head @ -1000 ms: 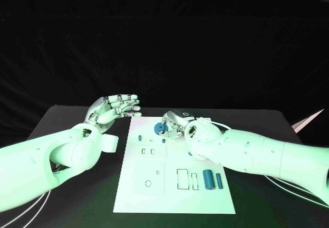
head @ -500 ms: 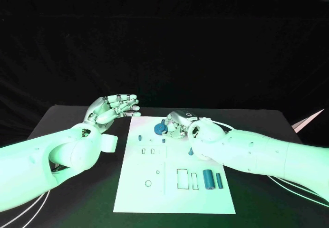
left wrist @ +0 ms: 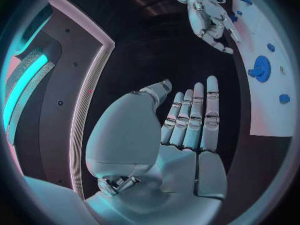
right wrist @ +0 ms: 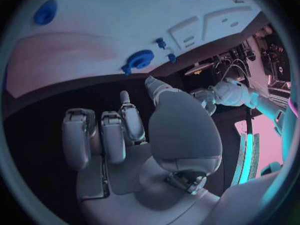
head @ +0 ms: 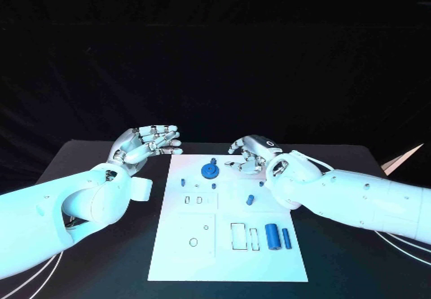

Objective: Assemble the parts on the task board

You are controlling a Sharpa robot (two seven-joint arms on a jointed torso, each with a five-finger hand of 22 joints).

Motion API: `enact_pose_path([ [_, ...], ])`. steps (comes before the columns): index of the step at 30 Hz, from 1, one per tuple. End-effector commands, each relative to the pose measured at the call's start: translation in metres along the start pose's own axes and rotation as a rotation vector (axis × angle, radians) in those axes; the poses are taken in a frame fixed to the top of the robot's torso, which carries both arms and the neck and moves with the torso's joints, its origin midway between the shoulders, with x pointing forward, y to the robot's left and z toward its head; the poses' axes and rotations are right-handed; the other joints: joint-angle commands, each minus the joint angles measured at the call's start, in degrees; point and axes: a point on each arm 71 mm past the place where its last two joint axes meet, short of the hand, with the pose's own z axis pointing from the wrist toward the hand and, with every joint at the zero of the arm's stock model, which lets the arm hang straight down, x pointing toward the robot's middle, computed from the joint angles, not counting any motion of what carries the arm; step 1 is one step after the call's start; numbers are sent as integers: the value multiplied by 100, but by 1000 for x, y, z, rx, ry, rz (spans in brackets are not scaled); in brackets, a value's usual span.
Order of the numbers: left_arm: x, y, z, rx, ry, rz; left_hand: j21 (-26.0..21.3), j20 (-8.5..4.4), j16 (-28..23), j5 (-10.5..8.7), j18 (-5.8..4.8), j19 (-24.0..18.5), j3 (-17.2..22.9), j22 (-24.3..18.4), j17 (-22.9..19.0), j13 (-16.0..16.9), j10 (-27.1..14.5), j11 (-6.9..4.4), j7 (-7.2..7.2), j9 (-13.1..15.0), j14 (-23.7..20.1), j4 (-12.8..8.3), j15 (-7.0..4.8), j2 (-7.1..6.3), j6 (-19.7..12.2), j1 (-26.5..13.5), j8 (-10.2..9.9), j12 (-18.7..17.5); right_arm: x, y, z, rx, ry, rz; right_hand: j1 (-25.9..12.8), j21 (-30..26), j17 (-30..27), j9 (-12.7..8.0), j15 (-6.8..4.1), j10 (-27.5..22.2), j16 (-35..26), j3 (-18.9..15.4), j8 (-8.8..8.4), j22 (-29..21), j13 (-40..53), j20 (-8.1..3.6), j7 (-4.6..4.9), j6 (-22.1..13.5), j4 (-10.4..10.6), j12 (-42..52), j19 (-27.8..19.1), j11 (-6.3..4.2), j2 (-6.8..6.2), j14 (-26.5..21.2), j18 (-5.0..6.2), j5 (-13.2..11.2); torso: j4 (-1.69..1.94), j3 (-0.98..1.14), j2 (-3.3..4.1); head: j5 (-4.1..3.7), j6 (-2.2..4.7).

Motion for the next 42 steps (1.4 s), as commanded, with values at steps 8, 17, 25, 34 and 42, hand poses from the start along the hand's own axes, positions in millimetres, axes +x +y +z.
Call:
enact_pose_path([
  [8, -1, -1, 0, 4, 3, -1, 107, -48, 58, 14, 67, -97, 154, 101, 113, 54, 13, 16, 25, 87, -85, -47, -8, -73, -18, -70, 83, -54, -46, -55, -34, 30, 110, 182, 871, -119, 1531, -78, 2, -111, 96, 95, -38, 1088, 346, 27, 66, 38, -589, -100, 268, 21, -115, 590, -81, 40, -124, 68, -38, -13, 36],
  [17, 0, 0, 1, 4, 10, -5, 116, -48, 54, 15, 66, -112, 156, 107, 121, 56, 20, 14, 22, 90, -92, -61, -7, -76, -13, -64, 86, -51, -54, -101, -53, 88, 138, 173, 1111, -176, 1600, -122, 12, -247, 121, 150, -83, 1056, 235, 37, 81, -39, -775, -233, 236, 34, -218, 607, -68, 41, -133, 111, -49, -40, -18],
  [25, 0, 1, 2, 4, 11, -6, 125, -49, 52, 16, 66, -123, 159, 113, 127, 56, 25, 13, 20, 93, -96, -76, -9, -79, -10, -56, 87, -49, -46, -121, -59, 133, 153, 155, 1114, -172, 1600, -134, 19, -275, 121, 138, -103, 1060, 212, 41, 93, -79, -782, -260, 238, 45, -228, 607, -70, 39, -124, 132, -46, -33, -47],
  [34, 0, 1, 2, 3, 9, -5, 125, -49, 52, 16, 66, -123, 159, 113, 127, 56, 25, 13, 20, 93, -96, -76, -9, -79, -10, -56, 87, -49, -32, -130, -59, 185, 156, 132, 1074, -175, 1600, -145, 35, -279, 121, 100, -117, 1061, 210, 52, 116, -107, -754, -264, 238, 65, -222, 607, -70, 37, -130, 116, -43, -2, -69],
  [42, 0, 1, 2, 2, 8, -4, 125, -49, 52, 16, 66, -123, 159, 113, 127, 56, 25, 13, 20, 93, -96, -76, -9, -79, -10, -56, 87, -49, -22, -132, -56, 212, 164, 126, 1049, -138, 1597, -143, 45, -231, 120, 104, -97, 1089, 247, 62, 120, -72, -720, -220, 261, 70, -158, 607, -79, 43, -127, 112, -52, 1, -88],
])
